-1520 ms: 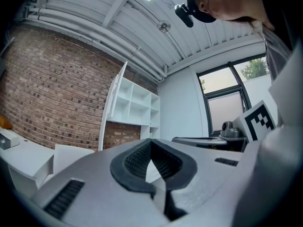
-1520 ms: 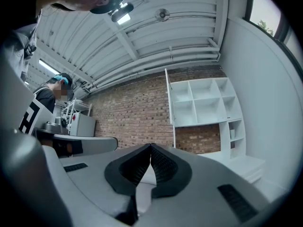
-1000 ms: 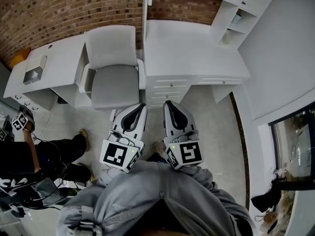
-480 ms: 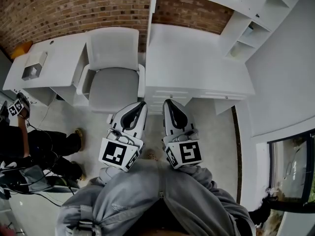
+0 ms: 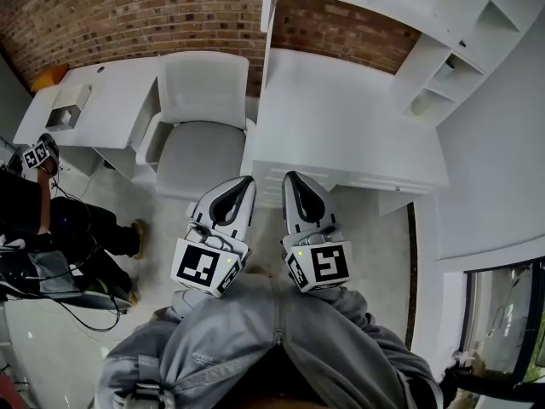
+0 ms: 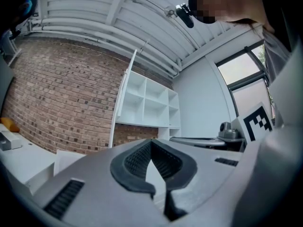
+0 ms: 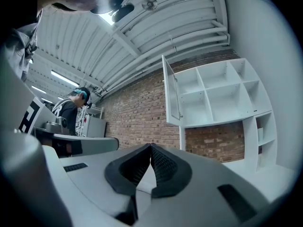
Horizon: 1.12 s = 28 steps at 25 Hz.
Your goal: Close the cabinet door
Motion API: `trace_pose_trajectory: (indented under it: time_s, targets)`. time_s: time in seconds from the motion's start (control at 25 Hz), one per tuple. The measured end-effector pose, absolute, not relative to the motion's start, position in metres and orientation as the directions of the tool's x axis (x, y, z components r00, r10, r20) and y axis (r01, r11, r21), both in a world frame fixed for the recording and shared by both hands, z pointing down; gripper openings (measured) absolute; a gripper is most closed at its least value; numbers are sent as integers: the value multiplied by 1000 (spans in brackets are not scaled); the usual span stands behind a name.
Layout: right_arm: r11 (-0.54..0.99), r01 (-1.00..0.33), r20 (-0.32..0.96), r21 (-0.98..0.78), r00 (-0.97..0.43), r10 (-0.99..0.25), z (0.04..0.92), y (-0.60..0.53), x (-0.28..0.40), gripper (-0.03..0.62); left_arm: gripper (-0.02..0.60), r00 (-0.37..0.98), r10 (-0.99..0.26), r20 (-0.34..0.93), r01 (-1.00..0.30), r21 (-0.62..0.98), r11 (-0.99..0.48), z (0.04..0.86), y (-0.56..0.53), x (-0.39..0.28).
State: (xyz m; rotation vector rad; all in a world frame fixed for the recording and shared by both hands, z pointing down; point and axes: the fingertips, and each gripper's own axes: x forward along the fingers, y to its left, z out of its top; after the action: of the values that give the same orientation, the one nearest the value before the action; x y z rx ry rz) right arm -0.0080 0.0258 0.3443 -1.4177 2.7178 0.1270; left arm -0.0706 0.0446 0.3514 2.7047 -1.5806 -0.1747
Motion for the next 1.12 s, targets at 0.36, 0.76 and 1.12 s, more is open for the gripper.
trace_pose_trajectory:
  time_s: [0.36, 0.76, 1.12]
  targets:
    - [601, -799, -80, 15, -600, -796, 354, 15, -11, 26, 3, 454, -889, -63, -887, 67, -457, 359, 37, -75]
    - [575, -818, -86, 34, -575, -814, 351, -25, -12, 26, 3, 490, -868, -79, -866, 65, -495, 356, -7, -74]
    - [552, -833, -85, 35, -553, -829, 344, -93, -30, 26, 3, 511, -856, -81, -854, 62, -516, 345, -80, -92]
